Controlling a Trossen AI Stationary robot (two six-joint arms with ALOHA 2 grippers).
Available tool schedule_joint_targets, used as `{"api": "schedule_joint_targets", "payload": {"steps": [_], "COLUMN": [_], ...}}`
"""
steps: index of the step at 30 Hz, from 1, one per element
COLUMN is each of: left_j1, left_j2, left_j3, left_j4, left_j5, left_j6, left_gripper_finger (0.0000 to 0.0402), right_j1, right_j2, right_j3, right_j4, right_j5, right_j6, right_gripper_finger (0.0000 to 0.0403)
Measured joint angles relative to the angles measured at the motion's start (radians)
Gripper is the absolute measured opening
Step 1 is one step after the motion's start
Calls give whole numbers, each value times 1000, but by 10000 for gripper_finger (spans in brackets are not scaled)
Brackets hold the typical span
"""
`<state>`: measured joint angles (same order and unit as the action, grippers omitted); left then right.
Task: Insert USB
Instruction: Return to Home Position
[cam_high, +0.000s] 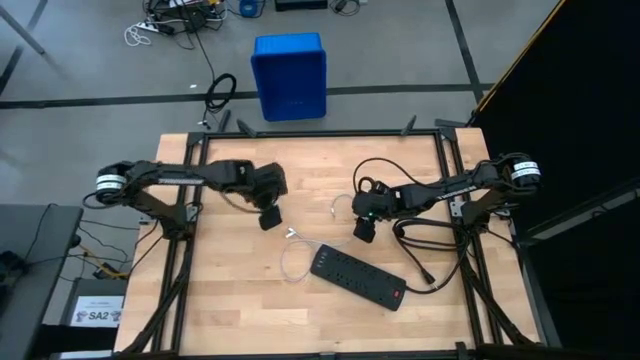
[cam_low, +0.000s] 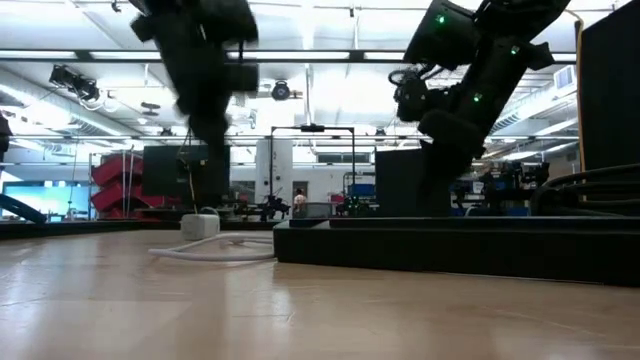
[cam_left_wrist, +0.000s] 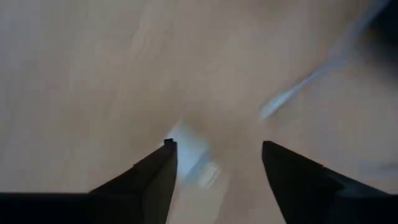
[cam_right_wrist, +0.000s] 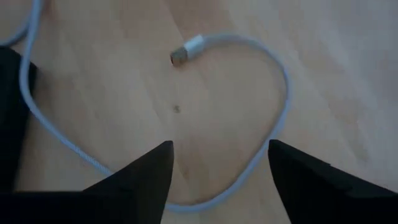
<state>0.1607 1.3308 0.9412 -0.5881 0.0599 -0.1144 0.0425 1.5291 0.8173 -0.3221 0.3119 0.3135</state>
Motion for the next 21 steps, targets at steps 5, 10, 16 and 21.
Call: {"api": "schedule_joint_targets", "payload": {"steps": [5, 10, 16, 21], "left_j1": [-78, -112, -152, -175], "left_j2": [-184, -392, -690, -894], "left_j3": [-141, -275, -425, -570], "left_j4": [325, 406, 444, 526], "left_j5": [24, 27, -59, -160], "left_j6": [31, 2, -49, -55], "left_gripper_finger": [124, 32, 4, 0], "right_j1": [64, 114, 137, 150], "right_j2": [-77, -236, -558, -860], "right_j3": [0, -30, -197, -393], "right_j4": [2, 12, 149, 423], "right_j5": [163, 164, 134, 23], "right_j6": [-53, -116, -227, -396], "right_gripper_finger": [151, 43, 9, 2]}}
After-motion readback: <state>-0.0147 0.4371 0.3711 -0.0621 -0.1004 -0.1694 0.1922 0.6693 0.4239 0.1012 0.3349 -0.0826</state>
